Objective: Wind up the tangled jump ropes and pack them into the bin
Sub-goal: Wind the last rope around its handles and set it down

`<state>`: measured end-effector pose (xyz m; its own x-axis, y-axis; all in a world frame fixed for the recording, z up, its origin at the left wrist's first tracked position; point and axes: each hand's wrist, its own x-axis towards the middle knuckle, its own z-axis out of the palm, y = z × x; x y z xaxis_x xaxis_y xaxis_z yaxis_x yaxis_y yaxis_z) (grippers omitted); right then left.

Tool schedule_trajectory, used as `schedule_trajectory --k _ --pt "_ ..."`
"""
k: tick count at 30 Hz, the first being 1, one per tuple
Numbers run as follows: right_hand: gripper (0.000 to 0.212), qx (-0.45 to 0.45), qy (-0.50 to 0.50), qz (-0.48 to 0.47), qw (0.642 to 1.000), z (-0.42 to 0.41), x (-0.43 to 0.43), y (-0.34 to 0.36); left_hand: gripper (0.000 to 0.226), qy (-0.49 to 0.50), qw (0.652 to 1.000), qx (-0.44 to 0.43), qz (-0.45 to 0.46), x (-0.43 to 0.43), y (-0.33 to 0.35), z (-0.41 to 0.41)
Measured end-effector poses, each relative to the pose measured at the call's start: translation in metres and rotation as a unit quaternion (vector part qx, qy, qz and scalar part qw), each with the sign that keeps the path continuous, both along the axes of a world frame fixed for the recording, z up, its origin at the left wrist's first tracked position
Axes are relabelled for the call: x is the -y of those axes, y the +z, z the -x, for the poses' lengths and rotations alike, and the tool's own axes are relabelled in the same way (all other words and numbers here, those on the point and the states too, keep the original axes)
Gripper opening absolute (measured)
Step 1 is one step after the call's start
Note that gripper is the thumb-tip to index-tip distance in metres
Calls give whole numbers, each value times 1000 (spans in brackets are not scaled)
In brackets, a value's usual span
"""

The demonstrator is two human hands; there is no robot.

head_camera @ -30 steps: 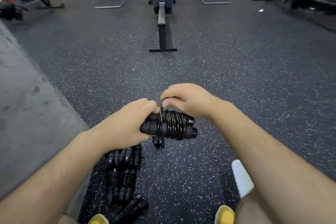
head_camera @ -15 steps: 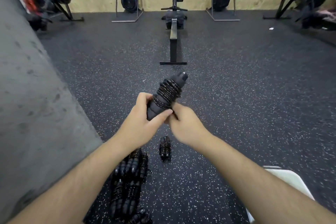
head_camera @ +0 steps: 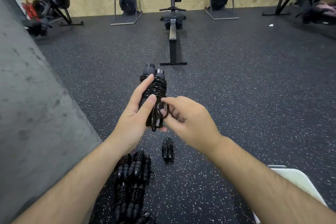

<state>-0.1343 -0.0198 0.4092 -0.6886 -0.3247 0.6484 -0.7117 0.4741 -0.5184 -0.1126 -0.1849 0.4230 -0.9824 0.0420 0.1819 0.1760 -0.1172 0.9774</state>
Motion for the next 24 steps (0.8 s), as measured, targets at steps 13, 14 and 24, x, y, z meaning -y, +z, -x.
schedule_trajectory --k 13,14,24 --pt "41 -33 140 59 988 -2 -20 21 57 -124 987 47 -96 3 1 0" --pt "38 -33 141 68 987 -1 -22 21 59 -131 985 51 -101 3 1 0" --pt "15 -9 82 3 997 1 -32 28 60 -171 976 51 -122 5 -1 2"
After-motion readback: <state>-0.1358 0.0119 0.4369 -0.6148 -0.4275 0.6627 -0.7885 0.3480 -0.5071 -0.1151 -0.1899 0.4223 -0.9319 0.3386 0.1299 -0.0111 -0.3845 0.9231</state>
